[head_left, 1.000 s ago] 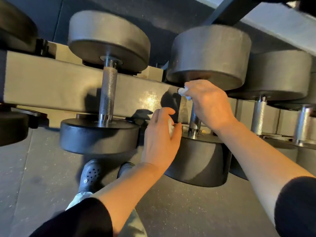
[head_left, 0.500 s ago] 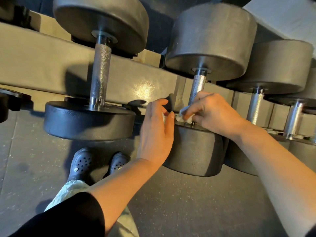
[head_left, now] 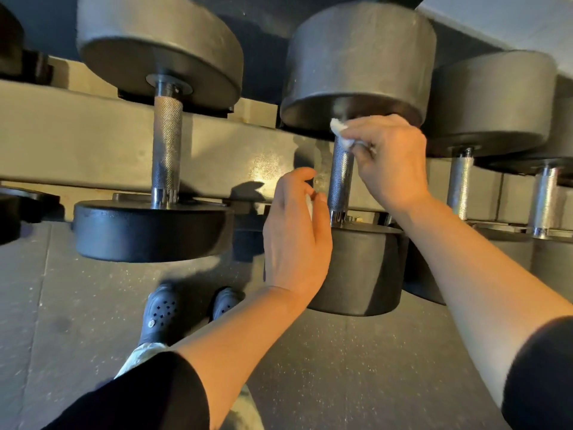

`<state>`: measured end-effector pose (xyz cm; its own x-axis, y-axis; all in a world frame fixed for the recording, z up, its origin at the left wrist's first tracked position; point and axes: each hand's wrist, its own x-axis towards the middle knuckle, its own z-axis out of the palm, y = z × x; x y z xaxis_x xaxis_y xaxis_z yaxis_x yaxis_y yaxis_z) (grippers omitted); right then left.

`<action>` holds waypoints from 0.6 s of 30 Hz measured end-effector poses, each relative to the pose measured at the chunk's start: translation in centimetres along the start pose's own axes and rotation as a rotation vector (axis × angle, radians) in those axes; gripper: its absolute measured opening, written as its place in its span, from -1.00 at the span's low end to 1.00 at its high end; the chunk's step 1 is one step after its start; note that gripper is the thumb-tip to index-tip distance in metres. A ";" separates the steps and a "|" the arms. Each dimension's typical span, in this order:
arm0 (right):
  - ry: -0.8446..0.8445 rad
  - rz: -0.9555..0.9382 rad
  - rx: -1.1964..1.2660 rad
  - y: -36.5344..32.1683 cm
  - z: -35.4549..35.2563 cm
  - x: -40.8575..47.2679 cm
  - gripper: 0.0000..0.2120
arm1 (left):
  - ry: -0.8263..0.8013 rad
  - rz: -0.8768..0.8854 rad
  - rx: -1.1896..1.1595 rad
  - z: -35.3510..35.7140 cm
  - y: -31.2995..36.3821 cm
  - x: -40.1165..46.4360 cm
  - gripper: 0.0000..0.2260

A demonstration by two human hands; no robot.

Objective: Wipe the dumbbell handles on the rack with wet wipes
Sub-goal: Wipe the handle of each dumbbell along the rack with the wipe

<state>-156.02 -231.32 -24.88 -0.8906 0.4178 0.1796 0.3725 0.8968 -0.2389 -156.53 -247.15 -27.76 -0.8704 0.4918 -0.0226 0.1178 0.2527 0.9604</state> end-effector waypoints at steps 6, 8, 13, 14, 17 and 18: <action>-0.285 -0.004 0.203 0.3 -0.5 -1.8 -0.78 | 0.043 0.014 0.072 1.1 0.3 0.2 -0.79; -0.443 0.121 0.323 0.0 -1.1 -2.7 -0.83 | 0.026 0.010 0.070 1.1 0.0 0.2 -0.79; -0.592 0.332 0.475 -0.1 -2.1 -3.4 -0.88 | 0.011 0.015 0.090 1.1 -0.1 0.1 -0.82; -0.596 0.333 0.481 -0.1 -2.1 -3.5 -0.88 | 0.010 0.020 0.088 1.1 -0.2 0.1 -0.81; -0.421 0.336 0.435 0.0 -1.9 -3.9 -0.84 | 0.010 0.023 0.089 1.2 -0.3 0.0 -0.77; -0.311 0.344 0.390 0.3 -1.9 -4.0 -0.82 | 0.011 0.022 0.091 1.1 -0.2 0.0 -0.77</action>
<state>-151.87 -232.48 -23.84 -0.7924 0.5594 -0.2432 0.5818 0.5733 -0.5769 -156.01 -246.26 -28.31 -0.8723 0.4889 0.0013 0.1792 0.3172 0.9313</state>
